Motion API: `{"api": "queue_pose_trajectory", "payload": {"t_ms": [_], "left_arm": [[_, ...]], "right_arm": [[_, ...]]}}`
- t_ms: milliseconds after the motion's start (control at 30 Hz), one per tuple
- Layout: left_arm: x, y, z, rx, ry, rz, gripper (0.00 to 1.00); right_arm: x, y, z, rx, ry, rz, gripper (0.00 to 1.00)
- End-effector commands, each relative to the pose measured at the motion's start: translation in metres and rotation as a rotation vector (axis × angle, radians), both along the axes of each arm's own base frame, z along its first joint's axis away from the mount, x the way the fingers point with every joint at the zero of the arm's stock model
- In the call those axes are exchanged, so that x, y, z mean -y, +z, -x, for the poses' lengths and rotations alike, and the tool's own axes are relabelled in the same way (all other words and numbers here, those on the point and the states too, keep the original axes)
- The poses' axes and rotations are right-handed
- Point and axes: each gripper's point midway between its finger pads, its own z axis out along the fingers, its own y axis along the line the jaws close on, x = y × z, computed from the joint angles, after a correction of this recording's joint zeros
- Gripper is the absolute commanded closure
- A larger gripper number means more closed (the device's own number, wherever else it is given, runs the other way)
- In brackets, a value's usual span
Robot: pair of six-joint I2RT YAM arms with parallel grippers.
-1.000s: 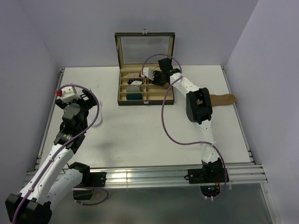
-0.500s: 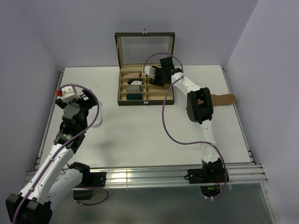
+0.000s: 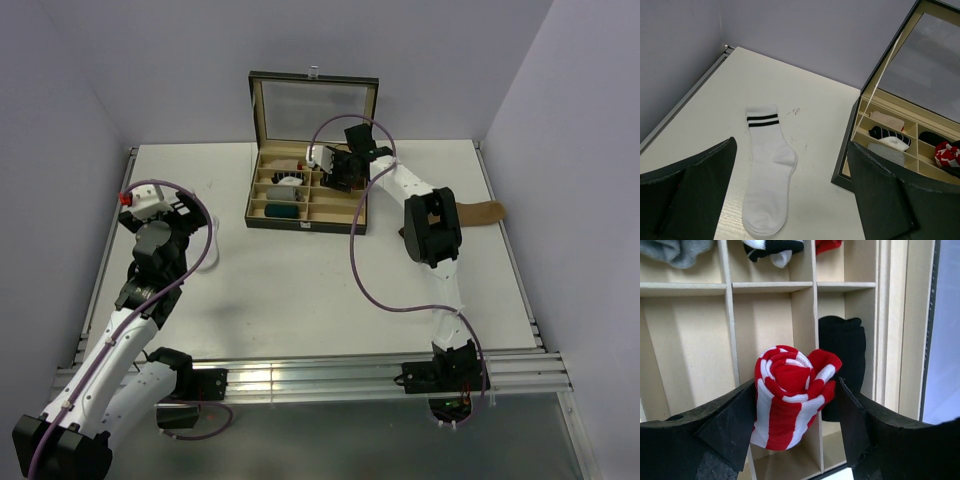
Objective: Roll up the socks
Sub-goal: Place the sock in the storage box.
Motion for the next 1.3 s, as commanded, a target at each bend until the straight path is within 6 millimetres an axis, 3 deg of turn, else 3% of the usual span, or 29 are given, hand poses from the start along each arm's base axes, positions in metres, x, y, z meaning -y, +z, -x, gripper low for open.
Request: {"api": "queue_pose_trajectory", "payload": {"t_ms": [0, 333, 833, 1133, 1200, 1267], "left_arm": [[0.002, 0.014, 0.000, 0.047, -0.015, 0.024, 0.03], [0.004, 0.013, -0.002, 0.042, -0.026, 0.025, 0.03], [0.006, 0.011, -0.003, 0.038, -0.040, 0.026, 0.03], [0.008, 0.012, -0.004, 0.037, -0.052, 0.032, 0.03], [0.008, 0.011, -0.004, 0.036, -0.054, 0.033, 0.03], [0.008, 0.013, -0.003, 0.040, -0.054, 0.035, 0.03]], "right_arm": [[-0.007, 0.014, 0.026, -0.079, 0.038, -0.042, 0.30], [-0.016, 0.023, 0.029, -0.085, 0.076, -0.090, 0.29], [-0.035, 0.061, 0.034, -0.050, 0.148, -0.202, 0.28], [-0.036, 0.108, 0.048, -0.033, 0.158, -0.307, 0.32], [-0.036, 0.121, 0.039, 0.004, 0.108, -0.363, 0.34], [-0.030, 0.128, 0.029, 0.044, 0.056, -0.405, 0.43]]}}
